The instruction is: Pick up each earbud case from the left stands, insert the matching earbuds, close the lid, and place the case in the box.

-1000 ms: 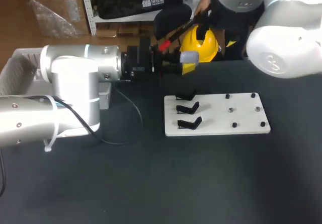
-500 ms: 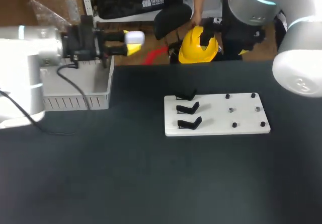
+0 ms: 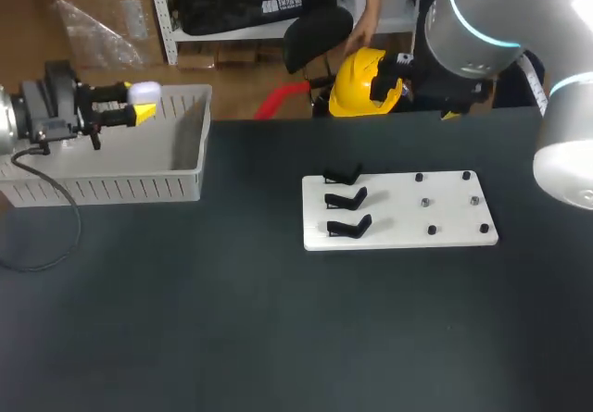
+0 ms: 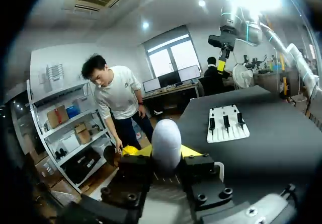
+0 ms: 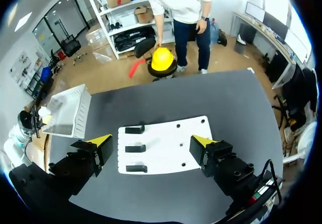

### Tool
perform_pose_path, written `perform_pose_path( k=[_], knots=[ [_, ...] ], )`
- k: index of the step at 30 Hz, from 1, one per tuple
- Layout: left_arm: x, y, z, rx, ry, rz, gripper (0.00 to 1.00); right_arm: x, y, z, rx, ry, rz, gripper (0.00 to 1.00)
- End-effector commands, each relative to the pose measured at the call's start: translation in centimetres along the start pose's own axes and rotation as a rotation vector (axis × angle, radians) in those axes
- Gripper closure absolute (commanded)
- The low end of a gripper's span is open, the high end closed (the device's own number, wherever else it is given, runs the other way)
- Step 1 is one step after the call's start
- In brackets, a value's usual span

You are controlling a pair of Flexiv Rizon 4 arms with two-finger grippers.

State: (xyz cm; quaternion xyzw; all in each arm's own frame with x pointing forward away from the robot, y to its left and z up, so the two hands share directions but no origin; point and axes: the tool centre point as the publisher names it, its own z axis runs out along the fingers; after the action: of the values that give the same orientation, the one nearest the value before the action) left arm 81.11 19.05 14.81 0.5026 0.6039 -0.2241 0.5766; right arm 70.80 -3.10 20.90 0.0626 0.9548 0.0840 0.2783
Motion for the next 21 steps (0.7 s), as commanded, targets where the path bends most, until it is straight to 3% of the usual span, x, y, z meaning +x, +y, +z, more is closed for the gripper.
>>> perform_pose_path(
  k=[1, 11, 12, 13, 14, 21],
  knots=[
    [3.1, 0.4, 0.7, -0.033, 0.012, -0.028, 1.0, 1.0, -0.3, -0.2, 0.005, -0.096, 0.018, 0.0],
    [8.1, 0.6, 2.5, -0.031, 0.109, -0.1, 1.0, 1.8, -0.4, -0.4, 0.019, -0.074, 0.035, 0.0],
    [8.1, 0.6, 2.5, -0.033, 0.11, -0.102, 0.86, 1.7, -0.5, -0.5, 0.015, -0.077, 0.034, 0.0],
    [7.9, 0.7, 2.6, -0.035, 0.107, -0.099, 0.49, 1.6, -0.5, -0.6, 0.007, -0.083, 0.031, 0.0],
    [7.5, 0.7, 2.4, -0.042, 0.096, -0.095, 0.0, 1.5, -0.6, -0.6, -0.011, -0.091, 0.03, 0.0],
    [4.3, -1.0, 1.3, -0.052, 0.092, -0.065, 0.0, 1.5, -1.8, -0.3, -0.069, -0.114, -0.012, 0.0]
  ],
)
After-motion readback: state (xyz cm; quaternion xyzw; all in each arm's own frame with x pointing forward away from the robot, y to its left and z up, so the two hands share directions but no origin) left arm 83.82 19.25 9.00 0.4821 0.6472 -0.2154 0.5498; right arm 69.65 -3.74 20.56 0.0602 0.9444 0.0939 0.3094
